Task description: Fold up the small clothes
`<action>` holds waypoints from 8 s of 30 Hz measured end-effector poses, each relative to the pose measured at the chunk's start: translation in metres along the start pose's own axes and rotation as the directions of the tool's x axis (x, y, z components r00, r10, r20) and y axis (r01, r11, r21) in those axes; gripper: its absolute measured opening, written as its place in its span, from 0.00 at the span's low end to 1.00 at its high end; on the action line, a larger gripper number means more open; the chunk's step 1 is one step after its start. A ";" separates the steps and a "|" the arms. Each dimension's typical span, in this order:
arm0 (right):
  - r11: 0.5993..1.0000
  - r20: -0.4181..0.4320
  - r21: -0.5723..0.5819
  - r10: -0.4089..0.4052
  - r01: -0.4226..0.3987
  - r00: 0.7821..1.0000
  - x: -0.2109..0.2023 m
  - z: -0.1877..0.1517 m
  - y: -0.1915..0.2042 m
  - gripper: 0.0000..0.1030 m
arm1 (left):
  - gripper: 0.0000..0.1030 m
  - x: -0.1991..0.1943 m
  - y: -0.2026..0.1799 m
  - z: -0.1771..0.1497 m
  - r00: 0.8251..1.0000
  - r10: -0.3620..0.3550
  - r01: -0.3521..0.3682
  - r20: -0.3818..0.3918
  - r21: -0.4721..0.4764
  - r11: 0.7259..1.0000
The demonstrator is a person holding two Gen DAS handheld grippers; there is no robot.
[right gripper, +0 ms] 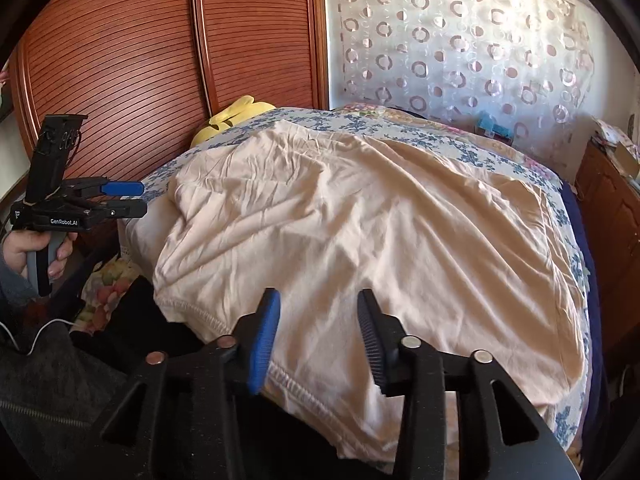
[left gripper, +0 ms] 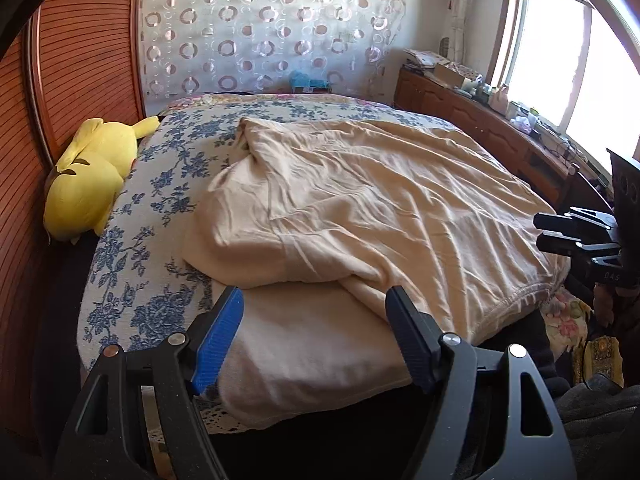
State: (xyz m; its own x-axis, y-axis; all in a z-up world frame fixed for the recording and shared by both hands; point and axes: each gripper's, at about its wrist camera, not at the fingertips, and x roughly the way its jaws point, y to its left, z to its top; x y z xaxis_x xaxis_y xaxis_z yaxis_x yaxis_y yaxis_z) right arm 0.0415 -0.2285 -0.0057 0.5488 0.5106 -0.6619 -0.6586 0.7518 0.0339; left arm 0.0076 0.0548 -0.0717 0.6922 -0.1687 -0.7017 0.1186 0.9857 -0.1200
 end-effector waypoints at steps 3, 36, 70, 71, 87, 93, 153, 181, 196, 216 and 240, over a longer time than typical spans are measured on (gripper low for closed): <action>1.000 -0.001 -0.005 0.004 -0.004 1.000 0.013 0.004 0.004 0.51 | 0.72 0.007 0.011 0.002 1.000 0.028 -0.028 -0.007 -0.016 0.999; 0.973 0.079 0.218 -0.091 0.072 0.993 -0.009 -0.035 -0.066 0.63 | 0.05 0.023 -0.037 0.069 0.987 -0.159 0.161 -0.036 0.058 0.985; 0.928 0.127 0.303 -0.264 0.216 0.956 -0.106 -0.063 -0.142 0.67 | 0.73 0.075 -0.212 0.193 0.950 -0.305 0.310 -0.071 0.350 0.884; 0.936 0.129 0.283 -0.254 0.210 0.958 -0.102 -0.058 -0.141 0.67 | 0.73 0.076 -0.199 0.190 0.956 -0.284 0.290 -0.067 0.339 0.895; 0.998 -0.058 0.030 0.048 -0.046 0.997 0.035 0.061 -0.115 0.59 | 0.73 0.089 -0.087 0.148 0.980 -0.195 0.198 -0.034 0.175 0.965; 0.998 -0.200 -0.056 0.018 -0.030 0.980 0.079 0.073 -0.109 0.24 | 0.73 0.092 -0.079 0.137 0.981 -0.188 0.192 -0.038 0.165 0.967; 0.917 -0.134 0.317 -0.212 0.244 0.968 -0.096 -0.053 -0.138 0.23 | 0.73 0.079 -0.191 0.031 0.917 -0.325 0.382 -0.232 0.274 0.882; 0.968 0.053 0.217 -0.139 0.125 0.989 -0.117 -0.060 -0.088 0.56 | 0.08 0.026 -0.222 0.073 0.870 -0.475 0.491 -0.132 0.310 0.814; 0.967 0.016 0.063 -0.247 0.245 0.969 -0.056 -0.072 -0.104 0.68 | 0.08 0.043 -0.239 0.159 0.857 -0.512 0.508 -0.057 0.262 0.821; 0.930 0.065 -0.107 -0.347 0.352 0.936 -0.041 0.040 -0.198 0.10 | 0.08 0.085 -0.153 0.212 0.882 -0.469 0.463 0.053 0.095 0.881; 0.928 -0.014 0.084 -0.363 0.363 0.932 0.100 0.167 -0.315 0.54 | 0.74 0.214 -0.133 0.191 0.943 -0.285 0.315 -0.174 0.186 0.931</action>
State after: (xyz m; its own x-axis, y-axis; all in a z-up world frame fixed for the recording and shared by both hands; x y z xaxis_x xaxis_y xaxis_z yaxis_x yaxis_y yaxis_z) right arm 0.3903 -0.3445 0.0423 0.7428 0.1969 -0.6399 -0.3690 0.9179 -0.1459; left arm 0.2763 -0.1125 -0.0718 0.4952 -0.4395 -0.7494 0.4606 0.8642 -0.2024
